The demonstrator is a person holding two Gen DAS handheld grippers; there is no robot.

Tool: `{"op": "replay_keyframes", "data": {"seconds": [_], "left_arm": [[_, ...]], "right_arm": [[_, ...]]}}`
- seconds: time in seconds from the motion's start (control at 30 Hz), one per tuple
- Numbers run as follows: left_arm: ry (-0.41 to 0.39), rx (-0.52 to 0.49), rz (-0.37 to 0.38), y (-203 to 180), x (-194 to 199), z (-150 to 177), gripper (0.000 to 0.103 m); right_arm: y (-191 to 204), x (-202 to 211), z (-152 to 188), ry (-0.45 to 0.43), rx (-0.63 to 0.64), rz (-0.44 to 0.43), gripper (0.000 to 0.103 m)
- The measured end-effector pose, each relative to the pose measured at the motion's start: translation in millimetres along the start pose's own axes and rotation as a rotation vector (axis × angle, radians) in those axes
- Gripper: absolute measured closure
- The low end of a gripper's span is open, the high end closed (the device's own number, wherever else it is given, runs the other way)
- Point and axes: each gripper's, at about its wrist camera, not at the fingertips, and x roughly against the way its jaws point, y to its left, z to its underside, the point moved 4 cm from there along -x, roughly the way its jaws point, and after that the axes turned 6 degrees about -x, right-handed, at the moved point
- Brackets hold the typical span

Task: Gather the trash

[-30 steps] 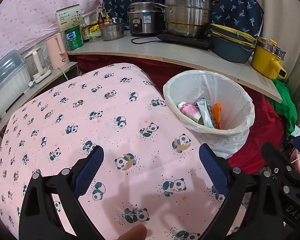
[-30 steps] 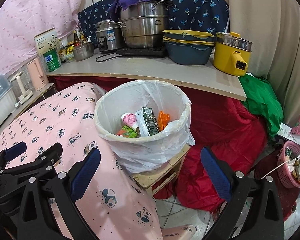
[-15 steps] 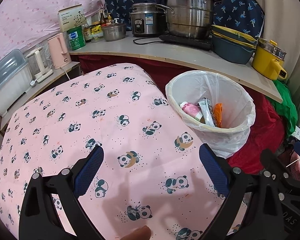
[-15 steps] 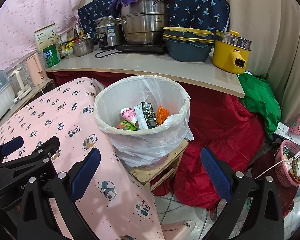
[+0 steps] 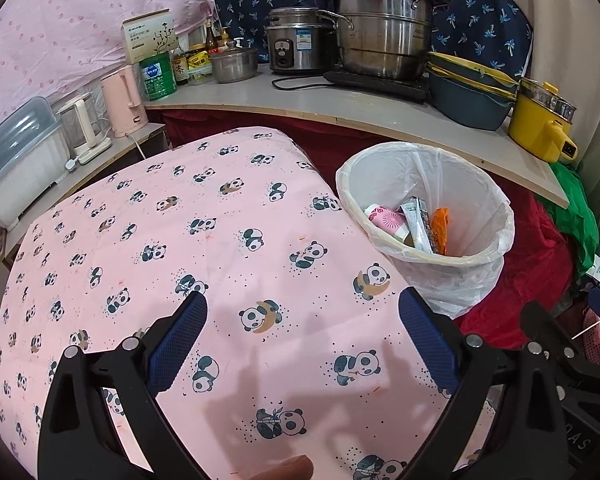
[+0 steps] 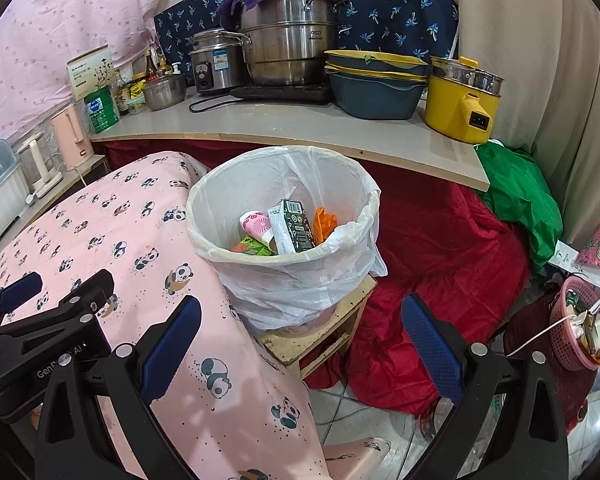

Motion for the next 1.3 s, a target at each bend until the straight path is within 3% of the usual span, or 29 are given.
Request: {"op": "replay_keyframes", "data": {"seconds": [0.53,1.3], "left_arm": [[0.010,0.030,-0.035,7,2,7,0.011],[0.029,0.026,-0.023,5,-2,7,0.011]], "right_arm": [[0,-2,8,0.013,-0.002,-0.004,0.006],[-2,-7,10,0.023,-0.017,-0.014,0.006]]}}
